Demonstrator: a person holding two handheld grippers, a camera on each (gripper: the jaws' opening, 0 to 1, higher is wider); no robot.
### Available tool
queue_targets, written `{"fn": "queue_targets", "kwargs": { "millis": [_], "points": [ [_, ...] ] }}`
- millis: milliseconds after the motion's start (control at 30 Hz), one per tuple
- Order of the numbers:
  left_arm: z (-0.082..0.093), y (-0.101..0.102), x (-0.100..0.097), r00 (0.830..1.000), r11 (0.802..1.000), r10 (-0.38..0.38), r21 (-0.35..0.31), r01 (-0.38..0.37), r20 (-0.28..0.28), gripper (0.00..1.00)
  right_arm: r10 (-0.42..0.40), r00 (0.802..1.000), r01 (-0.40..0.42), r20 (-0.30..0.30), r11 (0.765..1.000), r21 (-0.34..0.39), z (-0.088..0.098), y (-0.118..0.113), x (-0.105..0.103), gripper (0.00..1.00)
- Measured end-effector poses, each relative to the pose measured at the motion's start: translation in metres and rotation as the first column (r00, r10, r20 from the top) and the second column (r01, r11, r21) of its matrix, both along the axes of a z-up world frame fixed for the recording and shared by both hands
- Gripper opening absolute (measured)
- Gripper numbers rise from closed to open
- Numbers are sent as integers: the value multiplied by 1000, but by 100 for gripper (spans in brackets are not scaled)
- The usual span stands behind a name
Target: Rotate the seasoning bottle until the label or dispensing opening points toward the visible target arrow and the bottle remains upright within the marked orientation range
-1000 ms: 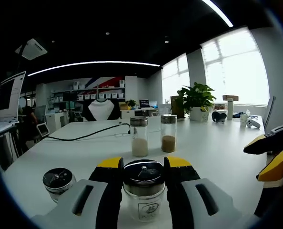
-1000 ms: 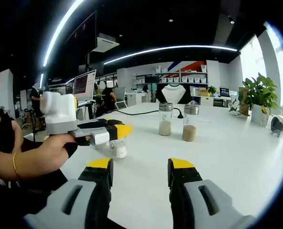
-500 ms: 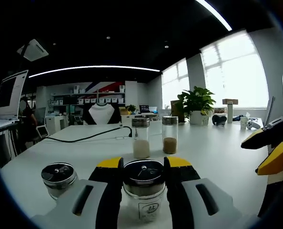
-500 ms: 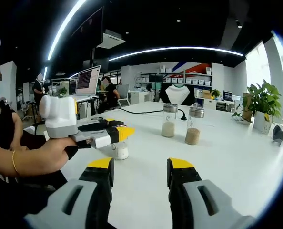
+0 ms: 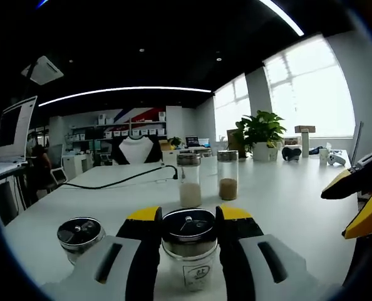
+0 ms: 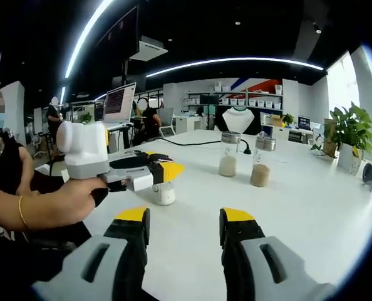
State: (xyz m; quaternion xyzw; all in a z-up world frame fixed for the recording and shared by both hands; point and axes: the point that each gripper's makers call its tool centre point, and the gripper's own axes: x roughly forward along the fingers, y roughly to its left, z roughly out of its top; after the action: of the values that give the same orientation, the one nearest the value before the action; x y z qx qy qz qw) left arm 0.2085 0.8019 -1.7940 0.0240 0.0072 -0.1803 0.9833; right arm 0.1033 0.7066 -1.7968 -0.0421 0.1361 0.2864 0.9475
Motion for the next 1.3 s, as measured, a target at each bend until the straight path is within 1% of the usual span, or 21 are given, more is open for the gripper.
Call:
{"fn": "queue_targets", "kwargs": {
  "millis": [67, 100, 133, 167, 200, 267, 367, 467, 533, 667, 767, 800, 900, 1033, 1200, 1300],
  "points": [
    [-2, -1, 0, 1000, 1000, -4, 21, 4, -5, 37, 2, 1000, -2, 2, 1000, 9, 2, 1, 0, 43],
    [-7, 0, -1, 1000, 999, -8, 45, 9, -22, 37, 4, 1000, -4, 2, 1000, 10, 2, 2, 0, 43],
    [-5, -1, -1, 1000, 1000, -10, 26, 11, -18, 37, 5, 1000, -5, 3, 1000, 9, 2, 2, 0, 43],
    [-6, 0, -1, 1000, 1000, -10, 23, 10, -25, 38, 7, 1000, -7, 3, 1000, 9, 2, 2, -1, 43],
    [-8, 0, -1, 999, 1000, -9, 29, 10, -35, 39, 9, 1000, -9, 2, 1000, 13, 3, 3, -1, 43],
    [-11, 1, -3, 999, 998, -5, 61, 8, -49, 40, 8, 1000, -8, 0, 1000, 21, 3, 3, -2, 43],
    [-8, 1, -6, 999, 999, -17, 40, 19, -43, 39, 1, 1000, -1, -2, 1000, 27, 4, 1, -4, 43],
    [-4, 3, -9, 999, 999, -19, 49, 21, -47, 41, -4, 1000, 4, -3, 1000, 28, 4, 1, -5, 44],
    [-2, 3, -16, 997, 999, -27, 28, 29, -66, 44, -9, 1000, 8, 2, 999, 42, 8, 0, -6, 44],
    [0, 0, -32, 995, 999, -43, 29, 46, -90, 51, -14, 1000, 13, 22, 998, 65, 14, 0, -7, 45],
    [7, -8, -46, 989, 995, -101, -18, 99, -108, 55, -13, 1000, 12, 14, 997, 79, 15, 0, -9, 49],
    [8, -7, -48, 990, 995, -96, -12, 95, -108, 57, -14, 1000, 13, 12, 997, 81, 15, -1, -10, 50],
    [13, -7, -57, 989, 994, -105, -3, 105, -105, 58, -20, 1000, 19, 8, 995, 102, 17, -1, -13, 51],
    [15, 1, -63, 991, 996, -80, 36, 85, -108, 64, -18, 1000, 16, 16, 994, 112, 21, 1, -17, 52],
    [14, 9, -71, 991, 997, -61, 39, 66, -123, 67, -20, 1000, 18, 16, 993, 120, 22, -1, -19, 52],
    [8, 14, -78, 989, 997, -46, 52, 54, -141, 69, -27, 1000, 25, 13, 992, 126, 22, -3, -20, 53]
  ]
}}
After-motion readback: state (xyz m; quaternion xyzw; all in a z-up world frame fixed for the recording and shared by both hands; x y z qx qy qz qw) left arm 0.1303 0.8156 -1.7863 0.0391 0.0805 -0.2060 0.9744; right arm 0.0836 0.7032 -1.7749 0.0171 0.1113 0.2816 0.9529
